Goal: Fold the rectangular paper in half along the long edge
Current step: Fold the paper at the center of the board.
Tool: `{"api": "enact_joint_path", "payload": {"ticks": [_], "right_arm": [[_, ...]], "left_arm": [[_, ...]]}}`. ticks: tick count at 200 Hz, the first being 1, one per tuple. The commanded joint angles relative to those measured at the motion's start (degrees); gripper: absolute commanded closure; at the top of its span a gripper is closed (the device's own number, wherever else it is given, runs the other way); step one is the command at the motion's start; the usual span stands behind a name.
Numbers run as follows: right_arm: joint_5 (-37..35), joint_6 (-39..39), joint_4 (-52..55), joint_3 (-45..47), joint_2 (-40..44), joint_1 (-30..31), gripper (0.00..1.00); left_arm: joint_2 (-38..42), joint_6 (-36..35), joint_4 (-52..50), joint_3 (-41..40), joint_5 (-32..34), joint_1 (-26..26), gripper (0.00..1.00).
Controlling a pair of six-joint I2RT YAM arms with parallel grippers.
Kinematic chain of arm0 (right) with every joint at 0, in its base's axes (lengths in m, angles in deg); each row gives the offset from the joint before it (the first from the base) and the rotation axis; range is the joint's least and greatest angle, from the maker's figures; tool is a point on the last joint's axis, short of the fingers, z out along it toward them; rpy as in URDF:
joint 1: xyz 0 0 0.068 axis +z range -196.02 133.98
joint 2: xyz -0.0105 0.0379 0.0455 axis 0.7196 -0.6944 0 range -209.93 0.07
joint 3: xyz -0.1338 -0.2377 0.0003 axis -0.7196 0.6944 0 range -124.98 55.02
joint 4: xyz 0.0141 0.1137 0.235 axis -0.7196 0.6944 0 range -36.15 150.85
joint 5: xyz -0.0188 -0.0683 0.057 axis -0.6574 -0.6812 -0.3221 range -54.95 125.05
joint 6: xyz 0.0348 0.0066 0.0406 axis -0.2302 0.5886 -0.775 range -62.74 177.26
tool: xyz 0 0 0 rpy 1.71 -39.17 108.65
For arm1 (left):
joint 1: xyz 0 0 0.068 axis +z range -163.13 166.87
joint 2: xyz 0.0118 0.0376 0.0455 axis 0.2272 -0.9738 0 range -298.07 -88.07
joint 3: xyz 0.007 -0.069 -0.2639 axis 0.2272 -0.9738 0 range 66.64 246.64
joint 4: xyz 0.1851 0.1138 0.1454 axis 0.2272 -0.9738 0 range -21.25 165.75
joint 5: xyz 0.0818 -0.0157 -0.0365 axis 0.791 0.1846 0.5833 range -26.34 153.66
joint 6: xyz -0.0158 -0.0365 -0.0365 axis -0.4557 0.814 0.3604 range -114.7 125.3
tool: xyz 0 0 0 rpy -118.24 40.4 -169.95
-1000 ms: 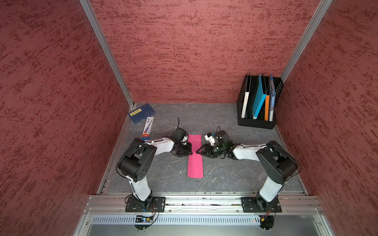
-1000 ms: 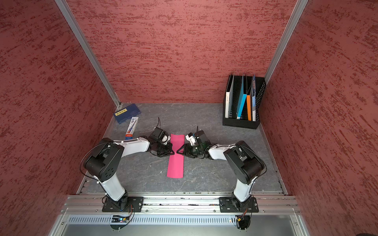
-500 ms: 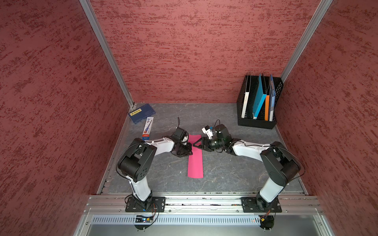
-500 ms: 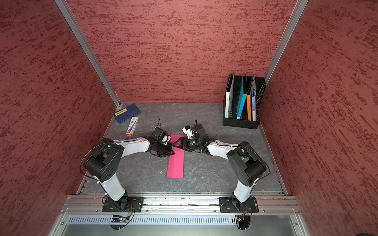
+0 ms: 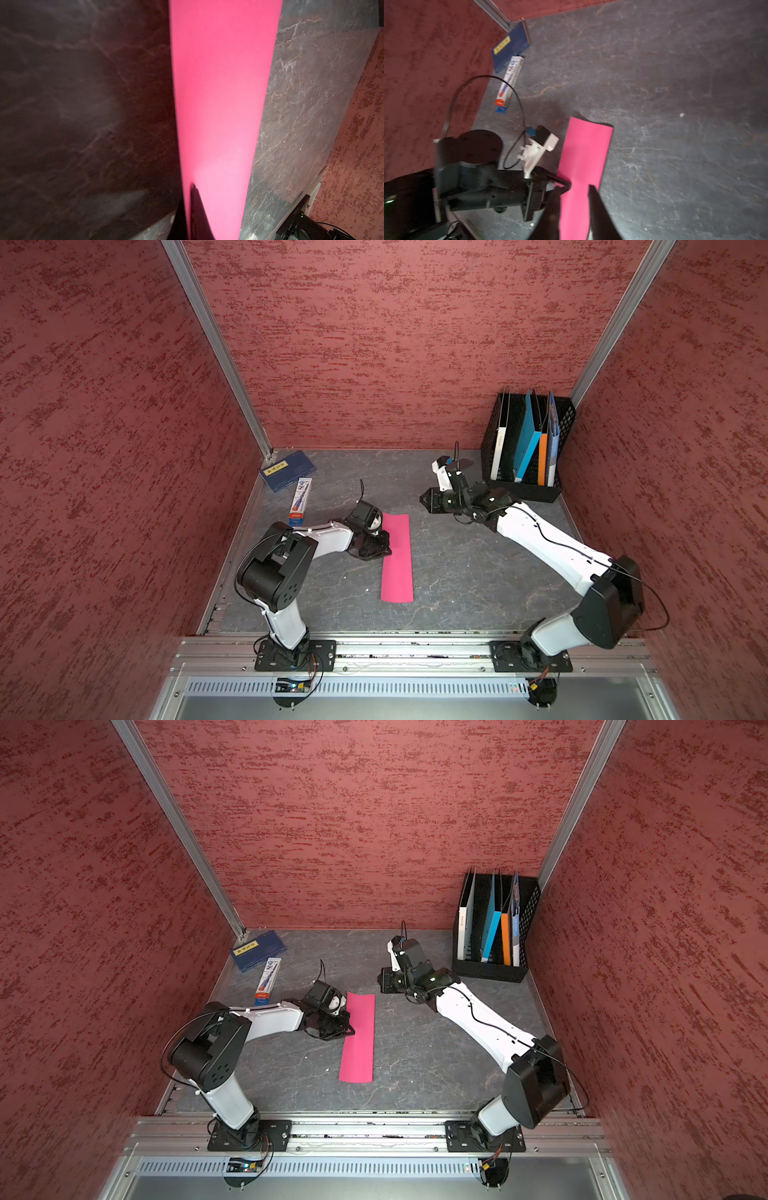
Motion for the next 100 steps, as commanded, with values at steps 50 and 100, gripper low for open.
{"api": "enact_joint_path", "payload": {"ticks": [50, 100], "right_arm": [[14.8, -0.5, -5.4, 11.1, 2.8, -1.8, 1.0], [33.8, -14.7, -36.4, 26.1, 2.8, -1.6, 1.0]], "left_arm": [[0.6, 0.1, 0.6, -1.3, 0.8, -0.3, 1.0], [0.6, 0.0, 0.2, -0.9, 1.0, -0.3, 1.0]]}}
